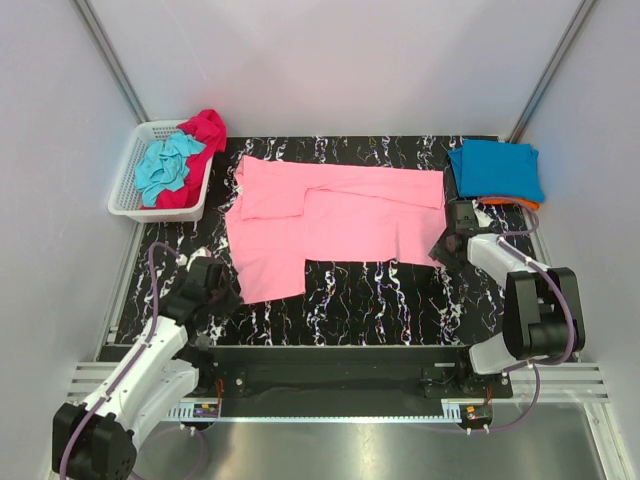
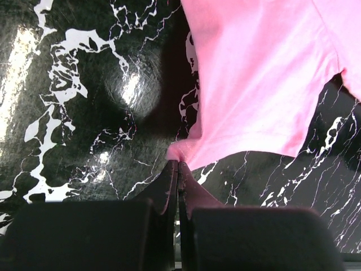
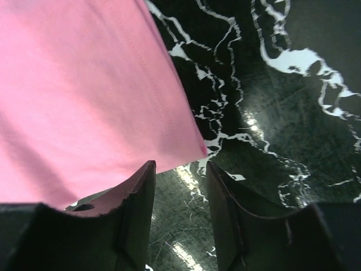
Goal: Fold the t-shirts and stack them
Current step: Fold the tshirt
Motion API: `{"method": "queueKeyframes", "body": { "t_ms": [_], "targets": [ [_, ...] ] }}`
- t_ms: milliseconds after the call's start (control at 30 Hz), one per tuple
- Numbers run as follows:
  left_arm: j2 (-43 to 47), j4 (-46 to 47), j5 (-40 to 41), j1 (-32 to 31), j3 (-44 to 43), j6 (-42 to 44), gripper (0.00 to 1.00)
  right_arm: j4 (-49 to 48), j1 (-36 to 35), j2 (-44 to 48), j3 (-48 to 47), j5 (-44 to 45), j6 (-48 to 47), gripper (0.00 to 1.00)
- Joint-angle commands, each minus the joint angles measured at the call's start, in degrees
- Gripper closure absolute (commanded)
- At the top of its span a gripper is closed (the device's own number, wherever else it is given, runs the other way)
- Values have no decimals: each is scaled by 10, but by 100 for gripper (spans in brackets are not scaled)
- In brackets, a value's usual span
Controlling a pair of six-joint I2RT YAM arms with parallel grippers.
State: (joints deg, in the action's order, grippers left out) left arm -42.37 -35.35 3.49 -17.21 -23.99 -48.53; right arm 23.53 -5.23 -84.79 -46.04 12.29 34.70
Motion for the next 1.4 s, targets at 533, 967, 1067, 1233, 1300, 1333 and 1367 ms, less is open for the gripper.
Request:
{"method": "queueKeyframes", "body": {
  "t_ms": [533,967,1067,1233,1300,1333,1367],
  "targets": [
    [14,-32,25,-12,-53,-9,100,-16,13,-75,-23,3,34,60],
    [83,-109,87,-14,-90,-45,100,41,13,-36,-41,46,39,100],
    [100,-139,107,-14,-109,-55,100,63,14,-27,-53,56,40,100],
    [121,-172,122,-14,-127,-68,100,85,13,-11,-64,67,46,100],
    [132,-187,125,-14,-132,-75,100,94,14,1,-64,70,48,100],
    [135,-191,128,-14,-134,-78,100,96,13,5,-63,74,48,100],
    [138,-204,136,-15,-139,-87,100,100,13,15,-64,76,48,100]
  ]
}}
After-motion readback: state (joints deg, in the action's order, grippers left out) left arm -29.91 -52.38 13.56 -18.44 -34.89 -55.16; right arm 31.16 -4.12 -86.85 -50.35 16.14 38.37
